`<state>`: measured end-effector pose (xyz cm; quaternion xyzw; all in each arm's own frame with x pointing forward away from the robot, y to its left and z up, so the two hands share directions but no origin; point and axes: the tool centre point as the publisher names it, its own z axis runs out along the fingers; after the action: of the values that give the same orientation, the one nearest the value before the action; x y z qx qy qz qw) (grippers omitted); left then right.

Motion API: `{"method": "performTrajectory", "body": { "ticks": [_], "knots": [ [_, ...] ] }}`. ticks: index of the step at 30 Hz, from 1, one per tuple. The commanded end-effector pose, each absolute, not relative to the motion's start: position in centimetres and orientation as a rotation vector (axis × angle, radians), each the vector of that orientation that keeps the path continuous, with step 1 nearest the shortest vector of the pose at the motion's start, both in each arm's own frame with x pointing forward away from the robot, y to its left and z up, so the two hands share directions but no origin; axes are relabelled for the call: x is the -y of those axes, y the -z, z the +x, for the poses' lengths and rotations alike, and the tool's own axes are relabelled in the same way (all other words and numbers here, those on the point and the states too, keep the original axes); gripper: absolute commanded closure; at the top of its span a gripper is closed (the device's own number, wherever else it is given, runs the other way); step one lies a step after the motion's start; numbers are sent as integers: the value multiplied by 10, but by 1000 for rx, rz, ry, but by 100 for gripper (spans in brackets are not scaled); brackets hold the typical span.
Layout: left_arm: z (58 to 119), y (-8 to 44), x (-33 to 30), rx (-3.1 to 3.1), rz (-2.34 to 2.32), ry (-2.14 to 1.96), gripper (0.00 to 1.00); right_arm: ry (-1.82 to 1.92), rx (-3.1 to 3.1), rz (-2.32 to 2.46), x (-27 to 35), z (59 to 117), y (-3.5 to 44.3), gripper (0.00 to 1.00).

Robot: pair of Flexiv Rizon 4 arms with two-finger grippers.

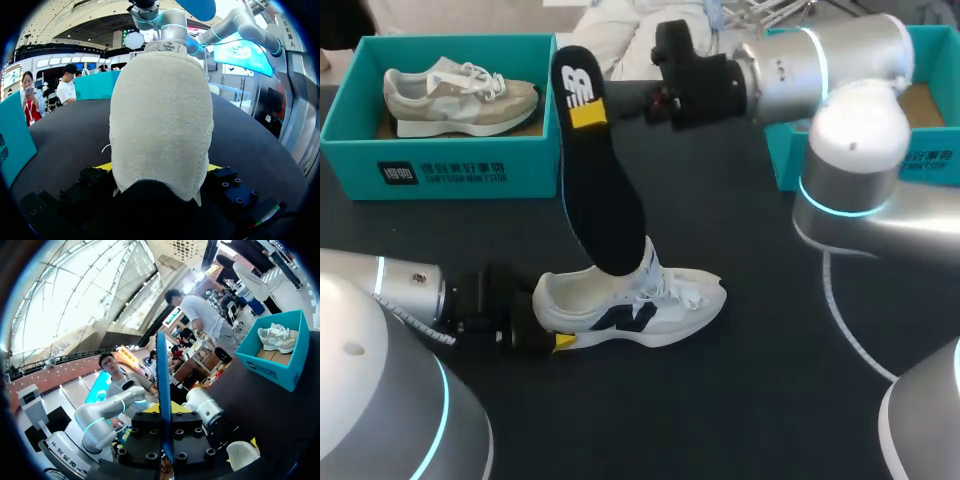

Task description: Take the shoe out of the shoebox, open the shoe tongue, remove and reinsert the insole, then place the shoe into the shoebox

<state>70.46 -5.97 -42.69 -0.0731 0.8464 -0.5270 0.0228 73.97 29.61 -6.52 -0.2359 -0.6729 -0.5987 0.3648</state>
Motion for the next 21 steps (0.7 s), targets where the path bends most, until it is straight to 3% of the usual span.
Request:
{"method": "performTrajectory", "body": {
  "ticks": [1, 21],
  "knots": [
    [706, 434, 62, -2623, -228, 1629, 100, 1533, 1741, -689, -273, 724, 60, 100],
    [706, 434, 62, -2623, -228, 1629, 100, 1549, 1724, -763, -254, 717, 45, 100]
  ]
}}
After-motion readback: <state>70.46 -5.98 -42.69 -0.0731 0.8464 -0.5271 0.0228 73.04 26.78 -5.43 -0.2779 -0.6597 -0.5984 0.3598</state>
